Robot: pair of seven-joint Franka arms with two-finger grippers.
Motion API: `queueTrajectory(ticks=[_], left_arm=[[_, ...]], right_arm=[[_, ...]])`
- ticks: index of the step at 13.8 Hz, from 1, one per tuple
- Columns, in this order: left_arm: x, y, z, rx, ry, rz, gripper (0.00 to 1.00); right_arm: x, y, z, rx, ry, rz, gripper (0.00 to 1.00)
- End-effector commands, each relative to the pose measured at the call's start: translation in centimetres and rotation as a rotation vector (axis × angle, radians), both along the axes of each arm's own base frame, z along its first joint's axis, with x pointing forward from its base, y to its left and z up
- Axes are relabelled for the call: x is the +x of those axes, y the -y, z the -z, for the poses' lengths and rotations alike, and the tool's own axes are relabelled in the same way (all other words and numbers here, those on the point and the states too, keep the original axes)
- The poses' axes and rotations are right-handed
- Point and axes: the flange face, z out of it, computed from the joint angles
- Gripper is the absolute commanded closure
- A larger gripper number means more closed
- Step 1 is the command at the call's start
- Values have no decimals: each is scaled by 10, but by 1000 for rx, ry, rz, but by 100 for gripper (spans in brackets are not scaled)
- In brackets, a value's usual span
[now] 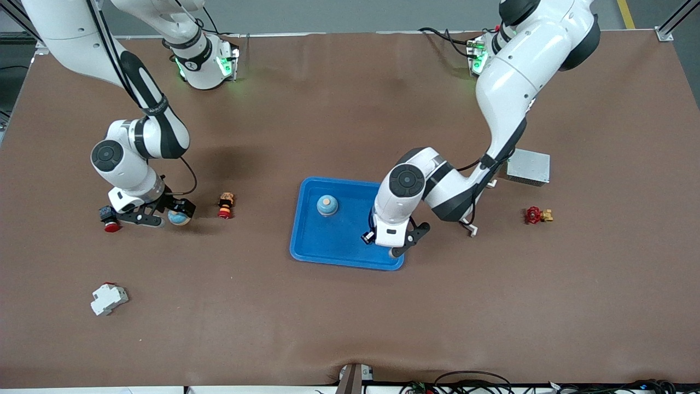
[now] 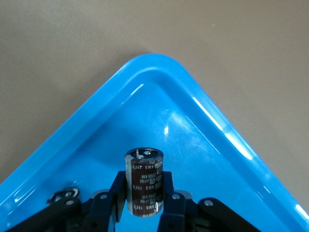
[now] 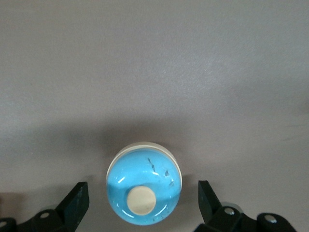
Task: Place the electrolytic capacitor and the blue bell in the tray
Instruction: 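Carry the capacitor into the tray while the right gripper grasps the second bell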
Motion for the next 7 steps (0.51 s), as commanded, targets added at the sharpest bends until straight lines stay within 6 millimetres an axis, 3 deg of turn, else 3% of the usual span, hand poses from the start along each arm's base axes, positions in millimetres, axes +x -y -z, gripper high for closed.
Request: queueTrajectory(ticks=[1, 5, 6, 7], left_arm=[[5, 2, 6, -5, 1, -25, 100], [3, 2, 15, -1, -12, -25, 100], [3, 2, 16, 0, -14, -25, 100], [3, 2, 16, 0, -13, -24, 100]], right_arm=[[-2, -2, 2, 4, -6, 3, 0], [-3, -4, 2, 5, -7, 4, 1], [-3, -5, 2, 5, -9, 1, 26], [-3, -4, 2, 5, -9, 3, 62]])
